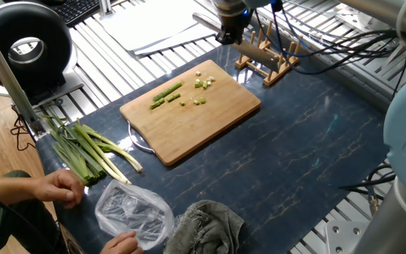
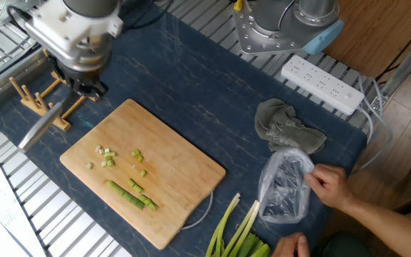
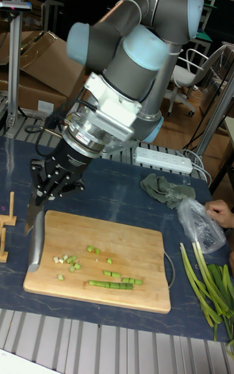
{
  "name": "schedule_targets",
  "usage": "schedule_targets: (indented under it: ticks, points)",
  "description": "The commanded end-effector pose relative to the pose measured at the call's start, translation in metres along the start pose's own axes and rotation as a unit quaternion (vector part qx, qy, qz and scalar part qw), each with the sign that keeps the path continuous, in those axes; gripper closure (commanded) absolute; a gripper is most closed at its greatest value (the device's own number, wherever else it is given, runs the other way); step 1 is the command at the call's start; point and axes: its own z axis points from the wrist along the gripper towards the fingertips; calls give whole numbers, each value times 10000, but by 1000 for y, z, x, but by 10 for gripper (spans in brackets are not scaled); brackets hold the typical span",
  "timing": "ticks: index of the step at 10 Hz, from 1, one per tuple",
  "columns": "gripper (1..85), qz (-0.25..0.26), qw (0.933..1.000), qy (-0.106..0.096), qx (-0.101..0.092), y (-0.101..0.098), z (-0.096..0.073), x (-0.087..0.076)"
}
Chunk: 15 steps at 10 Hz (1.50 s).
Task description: Chop the scallions
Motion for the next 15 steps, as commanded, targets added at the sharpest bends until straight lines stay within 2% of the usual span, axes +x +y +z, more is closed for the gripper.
schedule_targets:
  ticks: [1,3,4,6,9,12,15]
  points:
    - [843,-187,9998,-17,-107,-22,-5,11]
    - [843,-260,9996,-48,90,-42,-1,16]
    - [843,-283,9995,-102,91,-48,6,16]
    - [843,-184,9997,-156,-2,-54,19,16]
    - [843,110,9997,-75,-200,-49,30,20]
    - [843,187,9991,-138,-346,-49,44,17]
    - [843,285,9974,-245,-615,-42,62,11]
